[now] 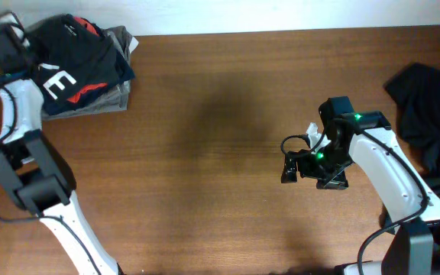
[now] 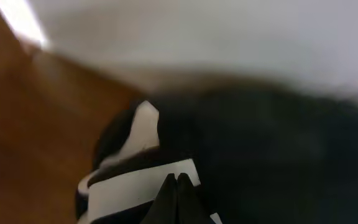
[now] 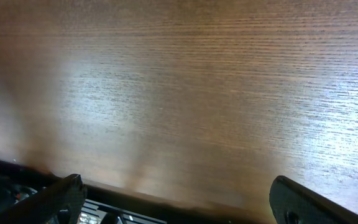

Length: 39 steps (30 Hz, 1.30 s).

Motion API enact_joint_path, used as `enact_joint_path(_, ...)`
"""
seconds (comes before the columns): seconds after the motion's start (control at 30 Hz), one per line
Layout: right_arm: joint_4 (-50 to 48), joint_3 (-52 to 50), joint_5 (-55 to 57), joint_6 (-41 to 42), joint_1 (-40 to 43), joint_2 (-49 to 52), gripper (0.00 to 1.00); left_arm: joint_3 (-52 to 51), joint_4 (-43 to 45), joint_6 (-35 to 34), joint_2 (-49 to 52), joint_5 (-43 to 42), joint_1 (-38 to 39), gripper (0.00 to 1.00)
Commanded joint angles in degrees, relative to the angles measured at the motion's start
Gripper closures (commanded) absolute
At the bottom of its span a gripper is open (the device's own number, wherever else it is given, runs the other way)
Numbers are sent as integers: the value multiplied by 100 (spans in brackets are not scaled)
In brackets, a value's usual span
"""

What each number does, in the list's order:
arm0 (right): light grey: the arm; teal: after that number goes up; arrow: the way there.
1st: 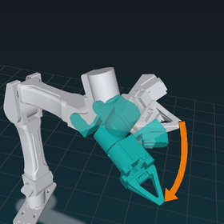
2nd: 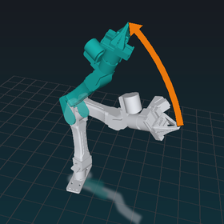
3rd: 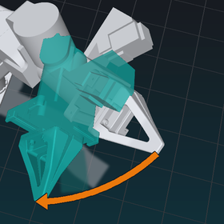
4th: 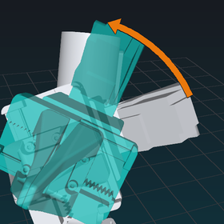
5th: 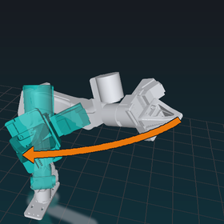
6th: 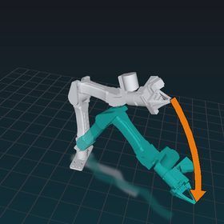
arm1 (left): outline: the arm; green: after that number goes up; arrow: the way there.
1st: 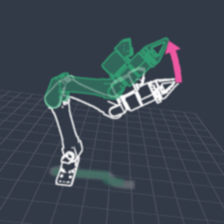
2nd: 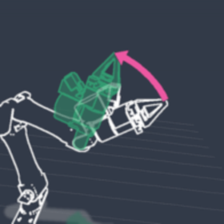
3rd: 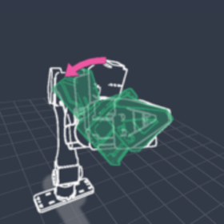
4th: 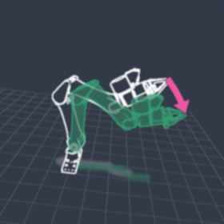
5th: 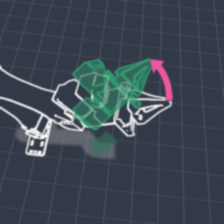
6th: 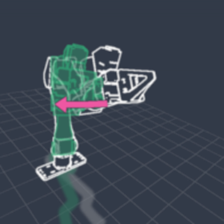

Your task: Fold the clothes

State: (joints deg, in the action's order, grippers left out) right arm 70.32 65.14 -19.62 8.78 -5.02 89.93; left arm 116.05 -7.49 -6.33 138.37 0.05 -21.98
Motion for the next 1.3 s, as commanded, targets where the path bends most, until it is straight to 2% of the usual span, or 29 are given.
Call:
enact_joint_path(0.0,20,66,-76,-42,17,-57,1,13,-63,-48,505,319,-26,98)
enact_joint_path(0.13,24,66,-74,-42,17,-57,2,22,-63,-50,514,227,-13,99)
enact_joint_path(0.4,20,66,-76,-42,17,-57,2,210,-26,-50,-599,214,162,98)
enact_joint_path(0.57,20,66,-76,-42,17,-57,2,210,-101,-50,-953,214,452,98)
enact_joint_path(0.77,90,66,-76,-42,17,-57,2,208,-11,-50,-754,236,807,98)
enact_joint_path(0.97,107,66,-76,-44,17,-57,2,208,144,-50,-52,236,925,98)
enact_joint_path(1.13,103,66,-76,-42,17,-57,2,208,-2,-50,533,229,949,84)
enact_joint_path(1.17,101,66,-76,-37,17,-57,2,208,-72,-50,566,229,960,76)
enact_joint_path(1.27,101,66,-76,-37,17,-57,2,210,-107,-50,518,227,990,64)
